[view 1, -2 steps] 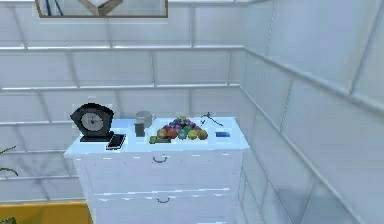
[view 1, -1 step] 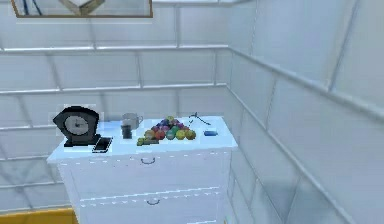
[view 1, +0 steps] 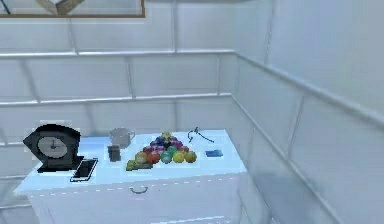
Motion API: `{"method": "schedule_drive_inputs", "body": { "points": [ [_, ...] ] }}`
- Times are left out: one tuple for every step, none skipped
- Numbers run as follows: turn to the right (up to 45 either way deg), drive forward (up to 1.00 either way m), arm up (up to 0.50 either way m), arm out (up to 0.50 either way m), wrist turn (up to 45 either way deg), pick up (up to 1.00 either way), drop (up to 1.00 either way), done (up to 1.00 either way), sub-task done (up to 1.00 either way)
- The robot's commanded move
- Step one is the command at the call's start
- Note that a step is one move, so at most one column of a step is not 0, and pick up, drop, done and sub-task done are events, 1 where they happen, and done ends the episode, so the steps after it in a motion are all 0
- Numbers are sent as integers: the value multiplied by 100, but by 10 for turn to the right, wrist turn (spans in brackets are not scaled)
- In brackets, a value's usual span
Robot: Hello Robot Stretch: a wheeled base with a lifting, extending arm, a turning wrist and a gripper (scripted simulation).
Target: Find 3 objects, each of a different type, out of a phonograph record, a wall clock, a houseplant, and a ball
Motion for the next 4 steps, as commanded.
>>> {"method": "schedule_drive_inputs", "body": {
  "points": [
    [0,0,0,0,0,0,0,0,100],
    [-450,0,0,0,0,0,0,0,0],
    [-450,0,0,0,0,0,0,0,0],
    [-90,0,0,0,0,0,0,0,0]
  ]
}}
